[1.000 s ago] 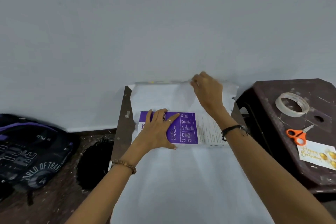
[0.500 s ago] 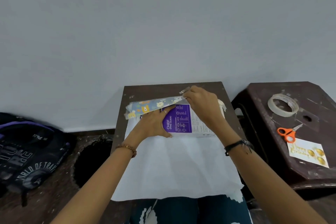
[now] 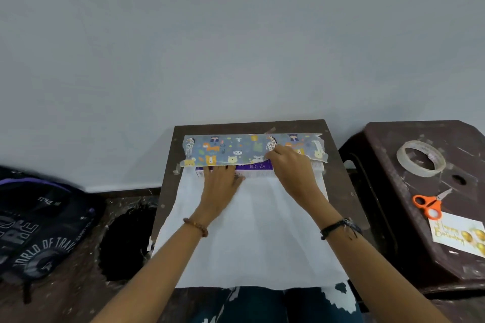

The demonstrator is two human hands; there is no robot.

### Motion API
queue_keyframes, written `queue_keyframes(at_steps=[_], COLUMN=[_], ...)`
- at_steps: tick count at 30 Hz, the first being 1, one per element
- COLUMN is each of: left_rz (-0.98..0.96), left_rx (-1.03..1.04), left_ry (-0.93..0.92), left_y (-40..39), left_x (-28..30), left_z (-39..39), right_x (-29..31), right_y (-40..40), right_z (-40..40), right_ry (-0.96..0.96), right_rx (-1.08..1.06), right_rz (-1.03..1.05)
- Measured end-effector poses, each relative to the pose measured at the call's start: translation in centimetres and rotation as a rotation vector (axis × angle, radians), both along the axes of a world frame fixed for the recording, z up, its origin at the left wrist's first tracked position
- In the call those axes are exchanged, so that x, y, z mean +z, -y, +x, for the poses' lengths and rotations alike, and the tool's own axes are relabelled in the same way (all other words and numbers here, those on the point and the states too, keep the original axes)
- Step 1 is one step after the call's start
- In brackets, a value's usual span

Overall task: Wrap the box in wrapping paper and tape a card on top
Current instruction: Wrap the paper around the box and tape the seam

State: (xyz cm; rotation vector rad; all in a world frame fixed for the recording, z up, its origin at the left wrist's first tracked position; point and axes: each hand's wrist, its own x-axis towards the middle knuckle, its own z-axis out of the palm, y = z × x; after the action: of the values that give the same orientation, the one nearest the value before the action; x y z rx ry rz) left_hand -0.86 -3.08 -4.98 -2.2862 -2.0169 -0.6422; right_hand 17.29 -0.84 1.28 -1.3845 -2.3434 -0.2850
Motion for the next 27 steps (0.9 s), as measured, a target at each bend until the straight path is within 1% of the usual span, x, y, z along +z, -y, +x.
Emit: queue_keyframes(at_steps=[2, 4, 7, 10, 11, 13, 16, 19, 23, 27], left_rz=[0.105, 0.134, 0.039, -0.150, -0.174, -0.158, -0.141, -0.128, -0.041, 0.115], left_rx=[0.059, 0.112, 0.194, 0.313, 0.343, 0.376, 0.368, 0.350, 0.268, 0.203], left_ry=[-0.091, -0.132, -0.108, -0.068, -0.056, -0.037, 0.026, 0.030, -0.031, -0.129], left_y=[1.2, 1.8, 2.1, 2.3, 2.3, 2.3, 2.4, 2.7, 2.8, 2.8], left_x=[-1.5, -2.2, -2.0, -1.3, -1.3, -1.3, -1.4, -1.3, -1.1, -1.3], left_z=[0.6, 0.9, 1.0, 1.0, 0.9, 0.9, 0.8, 0.6, 0.8, 1.1], right_x=[-1.5, -2.7, -3.7, -3.8, -3.7, -3.6, -3.6, -4.1, -4.4, -3.9], right_y=[0.4, 0.7, 0.9, 1.2, 1.3, 1.8, 2.7, 3.1, 2.8, 2.1], right_z=[0.2, 0.4, 0.7, 0.7, 0.6, 0.4, 0.1, 0.2, 0.4, 0.1], right_ry=[0.003, 0.011, -0.004, -0.070, -0.099, -0.153, -0.205, -0.218, -0.214, -0.228], right_rx=[0.009, 0.015, 0.025, 0.049, 0.058, 0.074, 0.087, 0.102, 0.091, 0.098], right_rz=[0.040, 0.101, 0.176, 0.241, 0.260, 0.272, 0.246, 0.187, 0.037, 0.025])
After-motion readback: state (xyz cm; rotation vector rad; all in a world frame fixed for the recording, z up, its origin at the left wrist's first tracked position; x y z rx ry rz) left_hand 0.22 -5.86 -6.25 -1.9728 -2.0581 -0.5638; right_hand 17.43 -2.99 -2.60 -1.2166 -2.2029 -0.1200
